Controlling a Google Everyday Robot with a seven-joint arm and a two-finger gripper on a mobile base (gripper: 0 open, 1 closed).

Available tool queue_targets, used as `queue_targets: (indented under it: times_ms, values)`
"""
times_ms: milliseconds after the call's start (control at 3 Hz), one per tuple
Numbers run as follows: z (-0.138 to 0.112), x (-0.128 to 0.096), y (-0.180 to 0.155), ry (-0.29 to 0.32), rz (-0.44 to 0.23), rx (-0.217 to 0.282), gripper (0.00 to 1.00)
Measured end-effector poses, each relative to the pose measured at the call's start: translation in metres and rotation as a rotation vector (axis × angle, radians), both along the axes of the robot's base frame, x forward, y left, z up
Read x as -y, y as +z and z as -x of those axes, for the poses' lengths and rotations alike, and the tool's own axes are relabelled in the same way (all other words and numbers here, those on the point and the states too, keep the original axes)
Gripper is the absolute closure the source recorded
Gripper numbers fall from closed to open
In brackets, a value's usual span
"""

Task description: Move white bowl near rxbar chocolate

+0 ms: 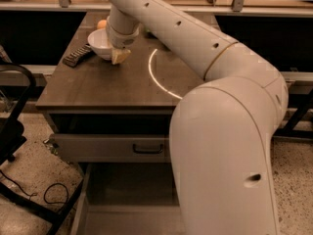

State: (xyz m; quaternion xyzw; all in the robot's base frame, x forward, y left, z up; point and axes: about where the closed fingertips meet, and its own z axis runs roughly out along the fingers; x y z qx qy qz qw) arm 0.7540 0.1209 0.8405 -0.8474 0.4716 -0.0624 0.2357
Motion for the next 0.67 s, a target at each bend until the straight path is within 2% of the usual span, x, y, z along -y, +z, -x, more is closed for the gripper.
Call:
queue_targets:
  times_ms: [333, 667]
  values:
    - [0.0001, -0.0011, 0.0022, 0.002, 0.002, -0.004, 0.0]
    - [0.0, -0.001, 0.0065, 0.002, 0.002, -0.004, 0.0]
